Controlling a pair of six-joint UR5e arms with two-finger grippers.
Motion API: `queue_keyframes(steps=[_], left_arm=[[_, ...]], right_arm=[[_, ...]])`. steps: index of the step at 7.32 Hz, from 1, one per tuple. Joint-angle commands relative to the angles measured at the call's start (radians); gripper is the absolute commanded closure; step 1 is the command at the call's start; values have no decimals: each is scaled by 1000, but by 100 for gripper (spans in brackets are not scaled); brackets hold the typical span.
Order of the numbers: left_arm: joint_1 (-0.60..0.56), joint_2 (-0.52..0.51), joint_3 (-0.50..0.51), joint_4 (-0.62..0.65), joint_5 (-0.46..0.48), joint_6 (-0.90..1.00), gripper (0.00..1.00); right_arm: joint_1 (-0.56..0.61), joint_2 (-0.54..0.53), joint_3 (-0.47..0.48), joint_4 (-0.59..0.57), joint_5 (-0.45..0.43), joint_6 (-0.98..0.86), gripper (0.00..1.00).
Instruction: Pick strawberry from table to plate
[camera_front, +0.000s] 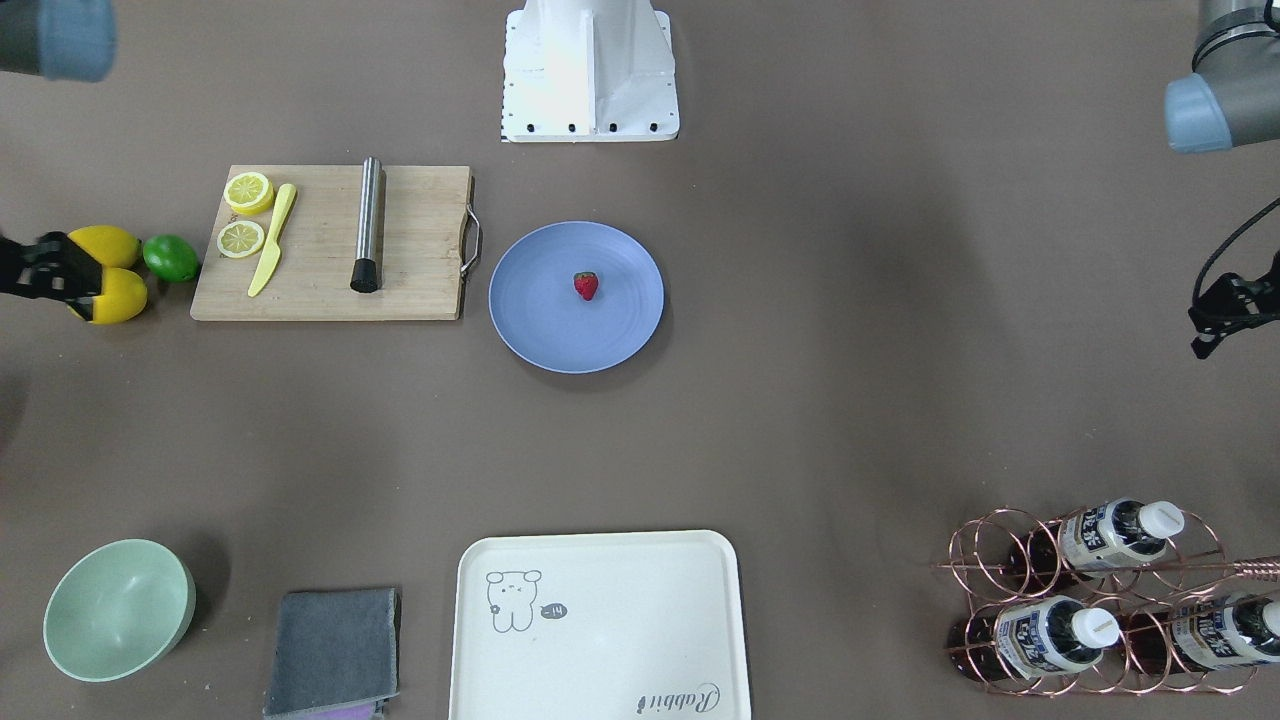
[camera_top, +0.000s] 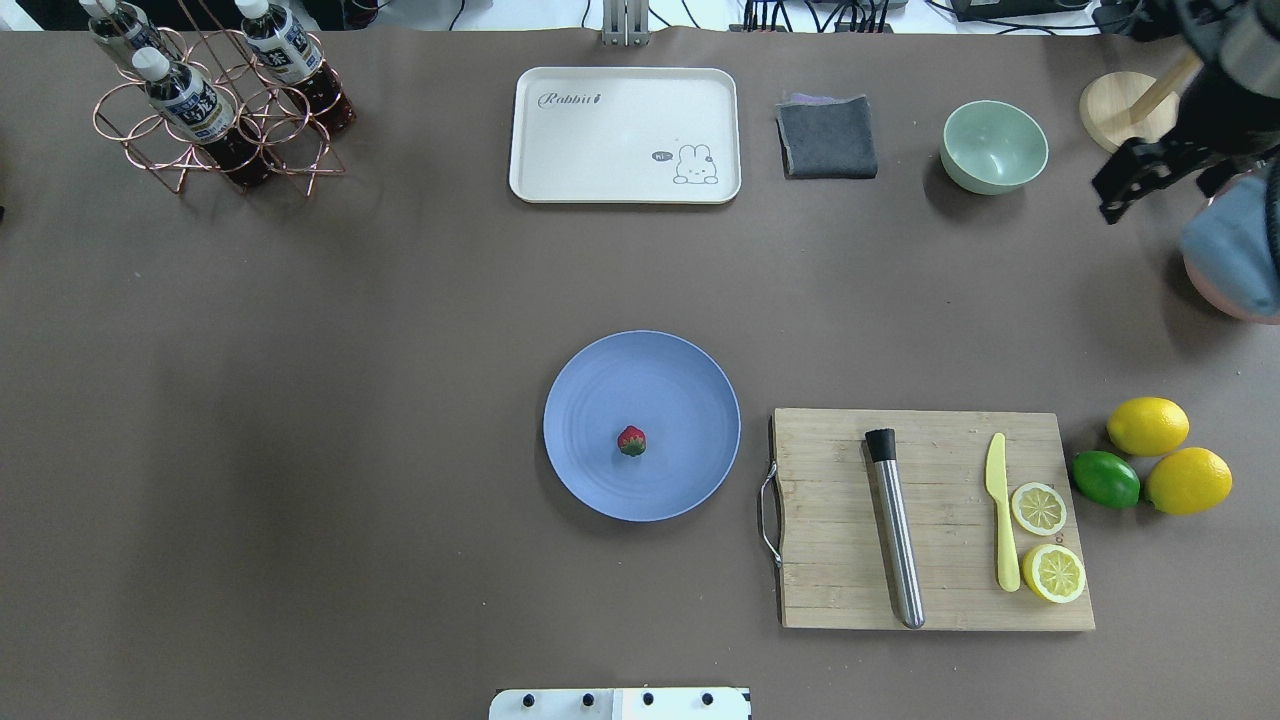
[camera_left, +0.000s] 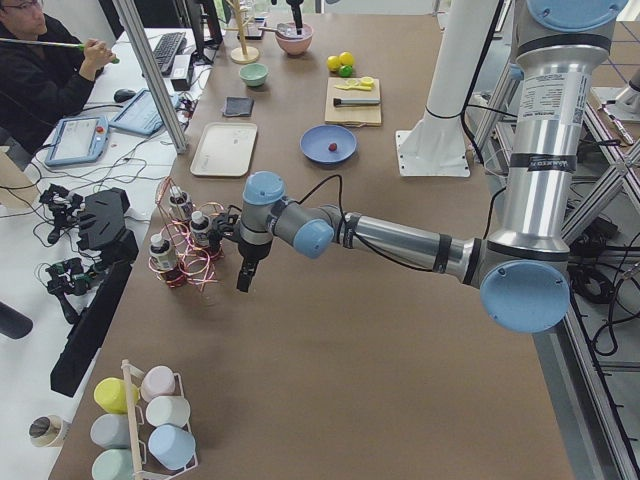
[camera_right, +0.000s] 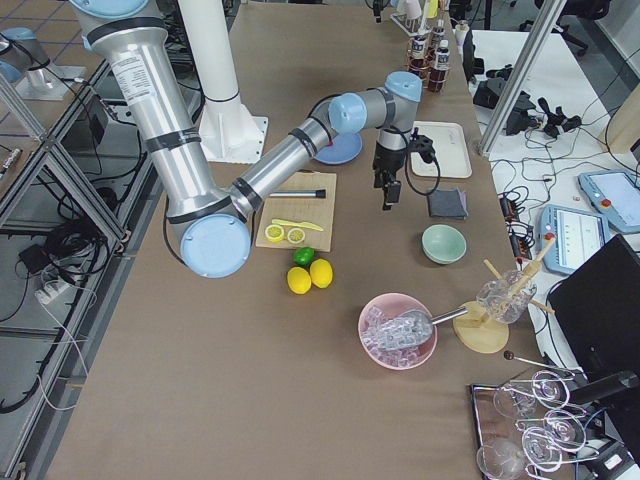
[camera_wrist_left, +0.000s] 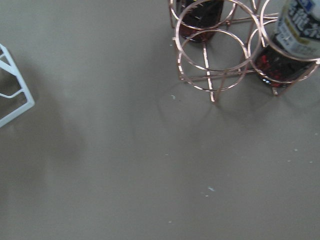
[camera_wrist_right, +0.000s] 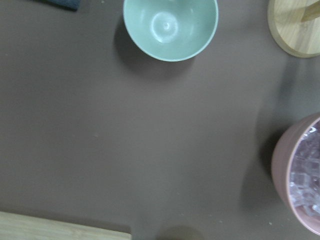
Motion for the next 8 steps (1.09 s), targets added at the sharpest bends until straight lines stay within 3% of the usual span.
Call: queue_keyframes(steps=[1, 4, 8], left_arm=[[-134, 17, 3, 91, -68, 160, 2], [-248, 48, 31, 177, -75, 366, 2], [-248, 66, 65, 164, -75, 367, 2]], right_arm=[[169, -128, -90, 100, 100, -219, 0], [304, -214, -337, 387, 124, -221, 0], [341, -228, -371, 408, 121, -198, 0]])
